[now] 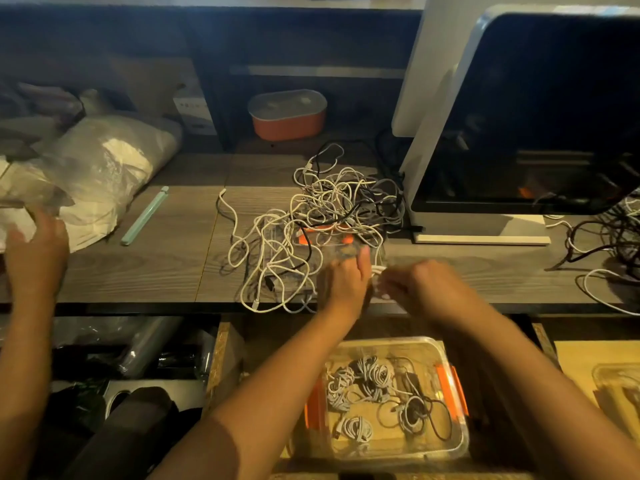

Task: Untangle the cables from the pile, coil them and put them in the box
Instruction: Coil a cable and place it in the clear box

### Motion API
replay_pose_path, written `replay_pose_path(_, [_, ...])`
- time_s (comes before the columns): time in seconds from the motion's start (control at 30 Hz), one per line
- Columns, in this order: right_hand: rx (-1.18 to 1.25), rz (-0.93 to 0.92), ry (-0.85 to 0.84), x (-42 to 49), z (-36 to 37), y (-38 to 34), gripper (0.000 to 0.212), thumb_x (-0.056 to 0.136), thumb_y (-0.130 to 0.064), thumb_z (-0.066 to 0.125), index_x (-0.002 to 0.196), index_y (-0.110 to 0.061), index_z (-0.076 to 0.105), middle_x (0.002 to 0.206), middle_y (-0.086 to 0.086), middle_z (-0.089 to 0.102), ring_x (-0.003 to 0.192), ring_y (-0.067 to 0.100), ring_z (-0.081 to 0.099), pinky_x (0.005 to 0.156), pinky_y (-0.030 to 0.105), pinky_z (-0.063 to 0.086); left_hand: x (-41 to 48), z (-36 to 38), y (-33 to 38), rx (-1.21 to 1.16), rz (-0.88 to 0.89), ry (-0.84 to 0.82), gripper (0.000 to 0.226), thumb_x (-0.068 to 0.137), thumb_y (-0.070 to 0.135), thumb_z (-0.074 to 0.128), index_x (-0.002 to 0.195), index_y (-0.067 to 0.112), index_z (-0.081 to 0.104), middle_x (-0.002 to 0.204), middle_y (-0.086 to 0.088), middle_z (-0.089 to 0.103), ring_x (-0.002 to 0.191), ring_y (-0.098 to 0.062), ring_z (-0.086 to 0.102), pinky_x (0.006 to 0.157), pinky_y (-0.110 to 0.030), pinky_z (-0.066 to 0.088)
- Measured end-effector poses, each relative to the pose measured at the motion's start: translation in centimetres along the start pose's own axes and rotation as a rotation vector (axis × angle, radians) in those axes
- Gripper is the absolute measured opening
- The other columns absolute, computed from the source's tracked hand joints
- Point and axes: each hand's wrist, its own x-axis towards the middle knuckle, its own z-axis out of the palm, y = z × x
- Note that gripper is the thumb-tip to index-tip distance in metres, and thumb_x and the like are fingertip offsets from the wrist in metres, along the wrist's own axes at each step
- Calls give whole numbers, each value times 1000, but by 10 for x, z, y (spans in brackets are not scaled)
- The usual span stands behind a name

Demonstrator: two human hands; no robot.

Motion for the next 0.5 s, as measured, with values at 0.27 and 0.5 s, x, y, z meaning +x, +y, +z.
replay_pose_path(0.27, [971, 51, 37, 0, -22, 18, 18, 69, -14, 71, 75, -1, 62, 60, -3, 62, 54, 10, 56, 49, 16, 44, -30, -19, 28, -567, -149, -318, 43, 103, 30, 29, 66, 23, 49, 58, 7, 49, 45, 7, 45, 51, -9, 33])
replay_pose_path(0.5, [1265, 271, 152, -9, 43, -11, 20, 92, -10, 51, 76, -15, 61, 54, -4, 55, 46, 13, 41, 44, 22, 33, -26, -21, 31, -547, -349, -51, 50, 101, 36, 36, 58, 17, 53, 56, 4, 61, 57, -5, 55, 60, -21, 42])
